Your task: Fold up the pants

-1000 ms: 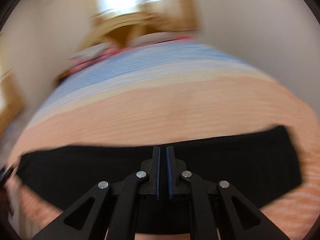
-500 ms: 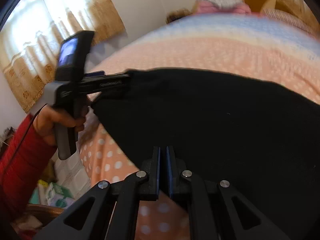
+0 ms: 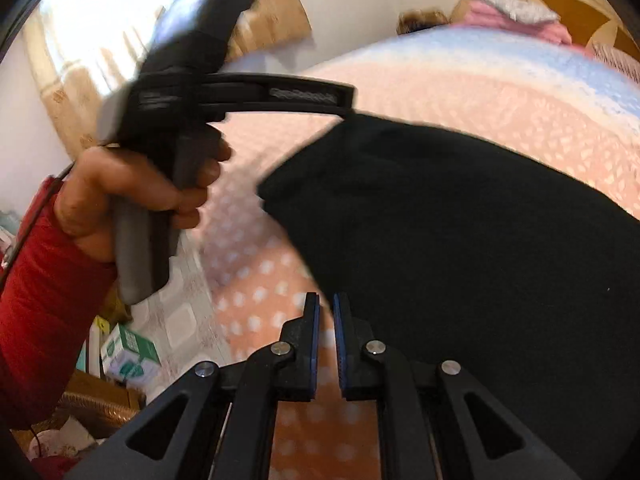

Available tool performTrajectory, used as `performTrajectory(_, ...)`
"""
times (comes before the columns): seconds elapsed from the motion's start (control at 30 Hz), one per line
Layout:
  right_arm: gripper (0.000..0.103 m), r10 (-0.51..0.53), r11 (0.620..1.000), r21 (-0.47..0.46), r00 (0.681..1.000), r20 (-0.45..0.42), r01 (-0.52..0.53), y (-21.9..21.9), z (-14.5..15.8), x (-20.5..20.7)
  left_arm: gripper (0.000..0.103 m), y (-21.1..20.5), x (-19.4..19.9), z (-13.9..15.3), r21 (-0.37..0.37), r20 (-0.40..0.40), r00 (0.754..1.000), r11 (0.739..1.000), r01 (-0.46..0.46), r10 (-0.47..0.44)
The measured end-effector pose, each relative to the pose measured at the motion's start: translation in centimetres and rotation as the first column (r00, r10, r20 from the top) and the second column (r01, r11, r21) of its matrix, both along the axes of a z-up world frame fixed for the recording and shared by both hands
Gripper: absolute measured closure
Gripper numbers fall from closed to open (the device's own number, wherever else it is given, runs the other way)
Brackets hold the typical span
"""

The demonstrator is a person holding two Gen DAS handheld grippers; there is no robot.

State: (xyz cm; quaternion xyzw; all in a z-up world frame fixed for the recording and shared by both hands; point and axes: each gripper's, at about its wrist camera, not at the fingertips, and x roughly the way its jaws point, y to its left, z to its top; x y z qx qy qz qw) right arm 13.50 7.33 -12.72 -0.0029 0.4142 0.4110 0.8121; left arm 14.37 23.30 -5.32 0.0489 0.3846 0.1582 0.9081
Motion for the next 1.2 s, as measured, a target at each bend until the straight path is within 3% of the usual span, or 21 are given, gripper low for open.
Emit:
performTrajectory(0.07,0.095,0.050,0.997,0.065,0.996,-0.074,-0.045,-0.4,0.1,-0.1,0.002,-0.7,0.1,0.3,0.000,0.000,1.000,1.000,0.018,-0.018)
performTrajectory(0.17,0.095,0.003,0.992,0.128,0.999,-0.041,0.003,-2.6,1.8,-0.6,0.002,-2.4,-0.1,1.2,0.013,0.011,0.999,0.999,0.051,-0.051)
performTrajectory(0.33,0.095,-0.224,0.959,0.182,0.975,0.011,0.218,-9.4,3.9,-1.2,0.002,-7.5,-0.4,2.5,0.022,0.019,0.990,0.990,0.142,-0.142)
performTrajectory(0.5,0.095,-0.478,0.876,0.108,0.875,0.078,0.469,-15.7,4.5,-1.1,0.002,-13.7,-0.9,2.8,0.018,0.020,0.973,0.973,0.229,-0.229)
performTrajectory(0.67,0.095,-0.618,0.778,-0.018,0.770,0.162,0.628,-20.3,3.8,-2.3,0.002,-19.4,-1.3,1.4,-0.045,-0.021,0.949,0.949,0.312,-0.313)
performTrajectory(0.73,0.095,-0.635,0.761,-0.039,0.756,0.159,0.648,-21.9,4.4,-2.4,0.002,-21.3,-1.7,0.5,-0.052,-0.038,0.943,0.943,0.329,-0.331)
performTrajectory(0.9,0.095,-0.681,0.721,-0.090,0.726,0.090,0.687,-25.3,2.0,-3.5,0.002,-24.2,-2.5,-1.8,-0.022,-0.089,0.933,0.937,0.348,-0.349)
performTrajectory(1.03,0.095,-0.691,0.719,-0.053,0.721,0.061,0.693,-27.2,1.7,-4.2,0.002,-24.2,-2.9,-1.6,-0.021,-0.076,0.944,0.947,0.321,-0.322)
performTrajectory(1.2,0.094,-0.721,0.692,0.023,0.688,0.082,0.722,-28.6,2.9,-5.7,0.003,-24.8,-3.7,-0.7,-0.015,-0.056,0.940,0.942,0.336,-0.336)
